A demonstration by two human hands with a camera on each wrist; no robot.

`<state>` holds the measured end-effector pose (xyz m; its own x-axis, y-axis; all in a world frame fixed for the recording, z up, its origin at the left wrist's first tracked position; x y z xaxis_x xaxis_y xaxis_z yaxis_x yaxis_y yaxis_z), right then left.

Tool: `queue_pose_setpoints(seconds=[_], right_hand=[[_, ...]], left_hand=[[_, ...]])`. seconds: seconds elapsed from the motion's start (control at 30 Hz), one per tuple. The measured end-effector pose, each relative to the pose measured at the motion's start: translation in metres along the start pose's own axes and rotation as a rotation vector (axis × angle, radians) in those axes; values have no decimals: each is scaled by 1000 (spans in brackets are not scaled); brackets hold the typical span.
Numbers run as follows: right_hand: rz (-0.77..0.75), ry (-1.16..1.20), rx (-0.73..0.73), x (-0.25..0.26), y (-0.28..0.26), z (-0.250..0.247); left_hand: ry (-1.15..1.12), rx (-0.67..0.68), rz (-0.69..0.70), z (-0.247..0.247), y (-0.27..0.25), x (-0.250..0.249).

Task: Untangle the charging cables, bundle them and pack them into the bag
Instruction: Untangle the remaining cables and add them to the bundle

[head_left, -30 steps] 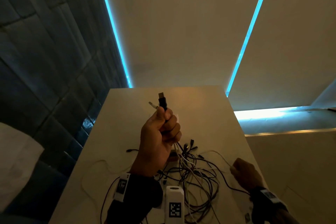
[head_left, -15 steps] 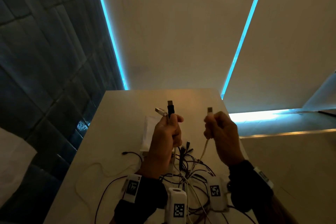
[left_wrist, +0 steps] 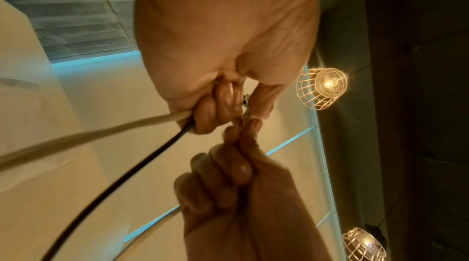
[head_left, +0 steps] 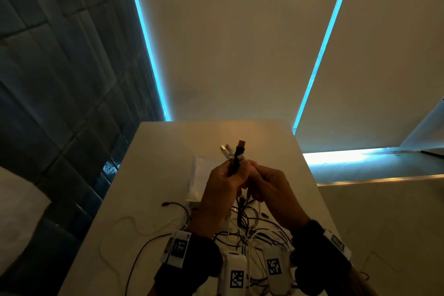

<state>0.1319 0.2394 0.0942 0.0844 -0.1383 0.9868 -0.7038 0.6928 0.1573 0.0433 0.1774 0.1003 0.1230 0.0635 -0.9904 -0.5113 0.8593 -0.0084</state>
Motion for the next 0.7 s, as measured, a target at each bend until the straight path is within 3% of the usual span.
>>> queue_pose_setpoints(seconds=[0.17,0.37,0.47,0.7], right_hand=[[5,-14,167,-2,-2,7],[-38,170,148,6,4,16],[-18,122,203,5,6,21],[123,10,232,-38,5,19]], left_hand=[[-9,-106,53,-11,0,-7],[-43,-78,79,-2,0,-13],[-24,-120,116,-9,1,-15],[-243,-198,89,-28,8,-14]])
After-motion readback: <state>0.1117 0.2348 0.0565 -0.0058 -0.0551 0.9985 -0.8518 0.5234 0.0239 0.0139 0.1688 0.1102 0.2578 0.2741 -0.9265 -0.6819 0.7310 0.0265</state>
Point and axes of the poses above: each hand's wrist, its own y-axis towards the middle knuckle, its own z-axis out of the palm, x = y × z, the point moved 8 cm from there along y, towards the middle knuckle
